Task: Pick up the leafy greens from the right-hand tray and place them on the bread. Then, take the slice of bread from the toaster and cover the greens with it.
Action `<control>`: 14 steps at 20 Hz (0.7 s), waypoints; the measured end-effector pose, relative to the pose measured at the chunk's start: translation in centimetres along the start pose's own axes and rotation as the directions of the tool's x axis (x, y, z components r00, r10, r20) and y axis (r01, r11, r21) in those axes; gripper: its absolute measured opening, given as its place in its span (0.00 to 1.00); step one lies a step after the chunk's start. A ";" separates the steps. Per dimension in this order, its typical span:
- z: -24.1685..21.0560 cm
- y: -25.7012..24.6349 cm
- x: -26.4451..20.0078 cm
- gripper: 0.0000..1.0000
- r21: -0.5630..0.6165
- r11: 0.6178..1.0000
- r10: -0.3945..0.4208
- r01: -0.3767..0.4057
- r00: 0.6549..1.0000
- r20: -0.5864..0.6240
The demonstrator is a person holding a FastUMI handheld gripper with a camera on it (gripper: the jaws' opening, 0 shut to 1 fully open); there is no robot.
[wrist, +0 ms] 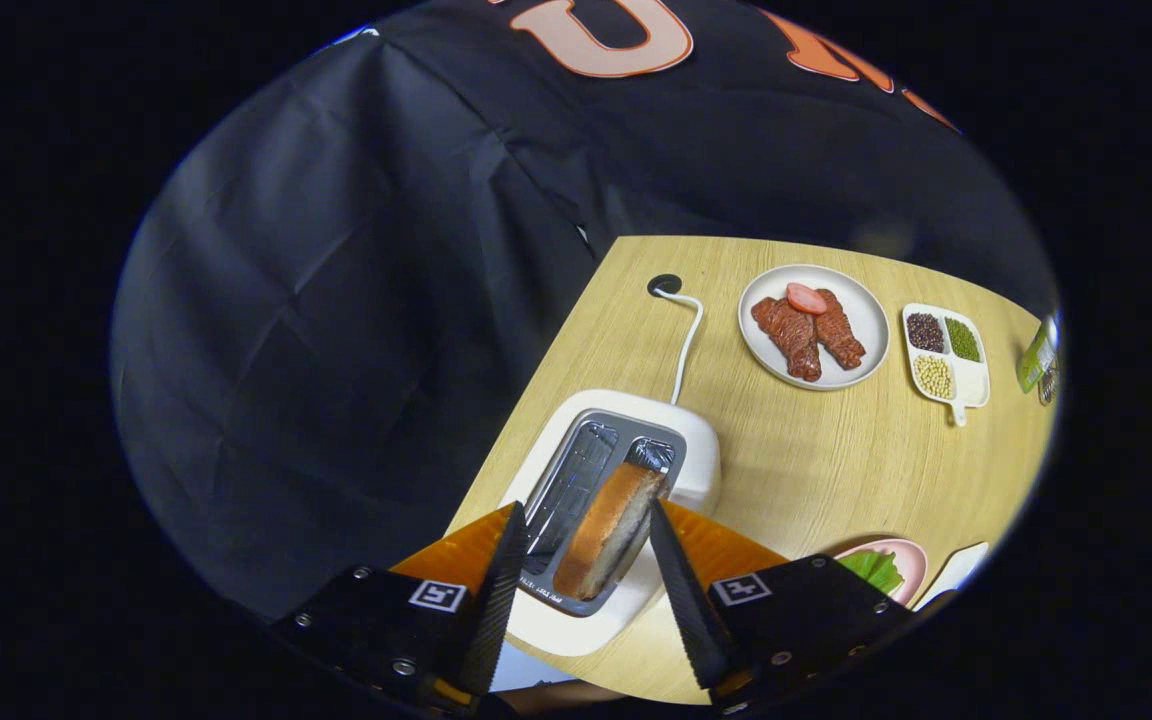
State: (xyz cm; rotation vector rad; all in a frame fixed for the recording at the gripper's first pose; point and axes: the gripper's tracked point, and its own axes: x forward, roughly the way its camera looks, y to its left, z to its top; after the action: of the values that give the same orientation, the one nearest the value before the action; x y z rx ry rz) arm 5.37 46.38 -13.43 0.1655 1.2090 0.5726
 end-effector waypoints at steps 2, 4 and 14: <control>-0.6 -1.0 0.8 0.64 -0.023 0.999 -0.032 0.032 0.999 -0.018; -0.8 -0.9 0.9 0.51 0.003 1.000 -0.014 0.014 1.000 -0.026; 0.2 -1.6 -3.6 0.09 0.052 0.997 0.045 -0.049 0.996 0.080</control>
State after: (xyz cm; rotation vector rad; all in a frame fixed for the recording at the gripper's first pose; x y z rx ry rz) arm 5.24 43.24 -11.07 0.2603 1.1471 0.5695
